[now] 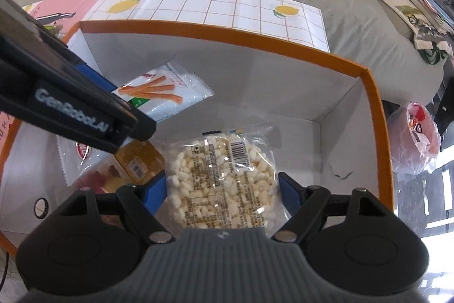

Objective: Organize snacks
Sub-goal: 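Carry the spicy-stick packet and puffed-snack bag into the orange box with both tools, then open both tools to drop the spicy-stick packet and puffed-snack bag into the box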

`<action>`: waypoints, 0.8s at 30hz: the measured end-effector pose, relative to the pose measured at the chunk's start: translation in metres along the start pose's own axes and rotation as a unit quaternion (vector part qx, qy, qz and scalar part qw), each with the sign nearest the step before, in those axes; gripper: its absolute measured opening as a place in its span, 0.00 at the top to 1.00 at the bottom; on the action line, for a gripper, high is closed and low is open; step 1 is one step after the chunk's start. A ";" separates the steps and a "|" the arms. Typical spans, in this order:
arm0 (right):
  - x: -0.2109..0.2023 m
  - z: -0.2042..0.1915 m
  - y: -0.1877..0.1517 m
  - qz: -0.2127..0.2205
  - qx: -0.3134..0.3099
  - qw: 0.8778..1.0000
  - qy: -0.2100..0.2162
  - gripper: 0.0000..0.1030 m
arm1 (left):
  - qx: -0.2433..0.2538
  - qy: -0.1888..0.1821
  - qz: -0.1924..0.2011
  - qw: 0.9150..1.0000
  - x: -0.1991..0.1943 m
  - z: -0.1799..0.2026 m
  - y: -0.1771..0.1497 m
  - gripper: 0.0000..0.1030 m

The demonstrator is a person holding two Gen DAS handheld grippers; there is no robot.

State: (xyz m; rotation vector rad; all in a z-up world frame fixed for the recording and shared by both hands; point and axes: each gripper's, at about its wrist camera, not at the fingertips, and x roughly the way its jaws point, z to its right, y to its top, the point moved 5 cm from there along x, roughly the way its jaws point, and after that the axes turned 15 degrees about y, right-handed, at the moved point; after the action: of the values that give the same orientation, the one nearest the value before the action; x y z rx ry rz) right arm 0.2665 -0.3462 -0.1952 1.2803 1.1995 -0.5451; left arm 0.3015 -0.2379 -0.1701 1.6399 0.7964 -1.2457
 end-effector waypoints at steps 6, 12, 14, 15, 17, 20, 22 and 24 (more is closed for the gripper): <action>0.006 0.001 0.002 -0.002 -0.004 1.000 -0.002 0.24 | 0.011 0.013 -0.011 1.000 0.012 -0.001 -0.001 0.44; 0.010 0.002 0.002 -0.012 -0.003 1.000 -0.008 0.23 | 0.011 0.013 -0.004 1.000 0.008 -0.003 -0.004 0.36; 0.009 0.003 0.002 -0.014 0.002 1.000 -0.011 0.23 | 0.008 0.010 0.001 1.000 0.002 -0.004 -0.005 0.33; 0.008 0.003 0.001 -0.015 0.004 1.000 -0.012 0.22 | 0.009 0.009 0.004 1.000 -0.002 -0.003 -0.005 0.32; 0.004 0.003 0.002 -0.013 0.008 1.000 -0.018 0.17 | 0.009 0.008 0.011 1.000 -0.010 -0.003 -0.006 0.26; -0.005 0.001 0.002 -0.008 0.013 1.000 -0.024 0.12 | 0.008 0.009 0.020 1.000 -0.022 -0.005 -0.011 0.26; -0.012 -0.001 0.002 -0.006 0.013 1.000 -0.028 0.11 | 0.005 0.005 0.027 1.000 -0.031 -0.008 -0.015 0.26; -0.017 -0.003 0.001 -0.007 0.013 0.999 -0.037 0.11 | 0.001 0.001 0.036 0.999 -0.041 -0.013 -0.020 0.26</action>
State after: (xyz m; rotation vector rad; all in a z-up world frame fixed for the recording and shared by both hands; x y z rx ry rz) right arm 0.2604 -0.3476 -0.1785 1.2631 1.1450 -0.6143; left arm 0.2767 -0.2173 -0.1348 1.6569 0.7313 -1.1961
